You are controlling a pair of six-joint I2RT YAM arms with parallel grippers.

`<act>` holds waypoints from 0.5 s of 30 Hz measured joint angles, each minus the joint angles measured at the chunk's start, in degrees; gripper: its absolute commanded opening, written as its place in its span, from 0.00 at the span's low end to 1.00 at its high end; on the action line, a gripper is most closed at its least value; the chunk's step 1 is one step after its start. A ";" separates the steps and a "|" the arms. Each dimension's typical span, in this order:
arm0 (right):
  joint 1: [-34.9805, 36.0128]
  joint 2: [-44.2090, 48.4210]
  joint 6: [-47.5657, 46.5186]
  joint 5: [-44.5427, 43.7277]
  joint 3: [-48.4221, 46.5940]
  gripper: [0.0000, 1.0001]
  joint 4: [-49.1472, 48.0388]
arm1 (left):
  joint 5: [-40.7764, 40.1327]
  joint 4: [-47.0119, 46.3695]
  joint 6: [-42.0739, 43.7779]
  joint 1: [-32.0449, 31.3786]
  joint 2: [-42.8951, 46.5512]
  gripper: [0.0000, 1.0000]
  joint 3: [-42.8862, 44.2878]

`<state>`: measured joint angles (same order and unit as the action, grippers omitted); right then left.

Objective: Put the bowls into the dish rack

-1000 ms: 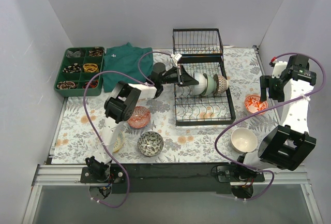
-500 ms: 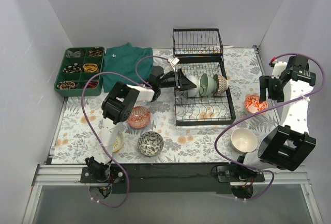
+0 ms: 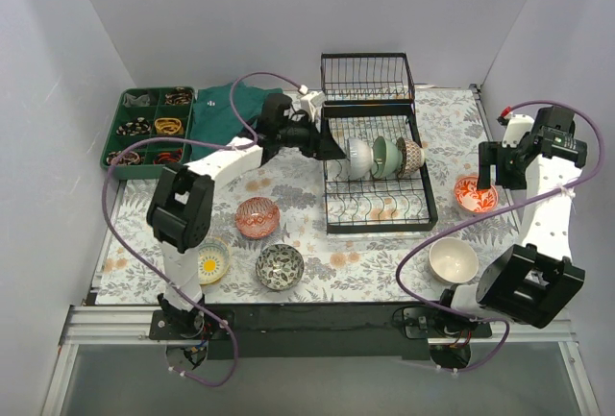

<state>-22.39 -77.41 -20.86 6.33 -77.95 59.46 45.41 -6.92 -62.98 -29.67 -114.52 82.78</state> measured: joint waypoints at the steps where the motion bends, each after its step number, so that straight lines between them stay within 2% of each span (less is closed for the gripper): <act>1: 0.00 0.24 -0.24 0.39 0.00 0.84 0.00 | -0.48 4.44 3.74 0.72 2.03 0.58 0.24; 4: 0.00 1.64 -1.16 2.27 -0.02 0.84 -0.02 | -3.06 22.82 20.24 3.37 10.16 0.54 0.48; 5: 0.00 2.51 -1.51 3.56 0.04 0.84 -0.35 | -4.63 25.09 31.28 3.61 11.23 0.52 0.39; 6: 0.00 3.72 -1.70 5.05 0.39 0.83 -1.38 | -6.14 36.54 36.15 5.46 19.89 0.52 -0.17; 7: 0.00 4.68 -1.75 6.10 1.38 0.83 -2.67 | -8.76 42.25 43.63 5.44 24.85 0.51 -2.95; 10: 0.00 6.54 -1.79 8.24 5.09 0.83 -4.50 | -12.57 57.75 59.01 5.09 36.70 0.50 -8.74; 15: 0.00 6.56 -1.73 11.10 7.26 0.83 -5.40 | -16.83 66.18 73.75 4.92 45.05 0.49 -18.12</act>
<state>-22.39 -70.85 -22.59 17.43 -70.70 54.06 28.58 59.27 10.76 -24.75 -69.47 64.66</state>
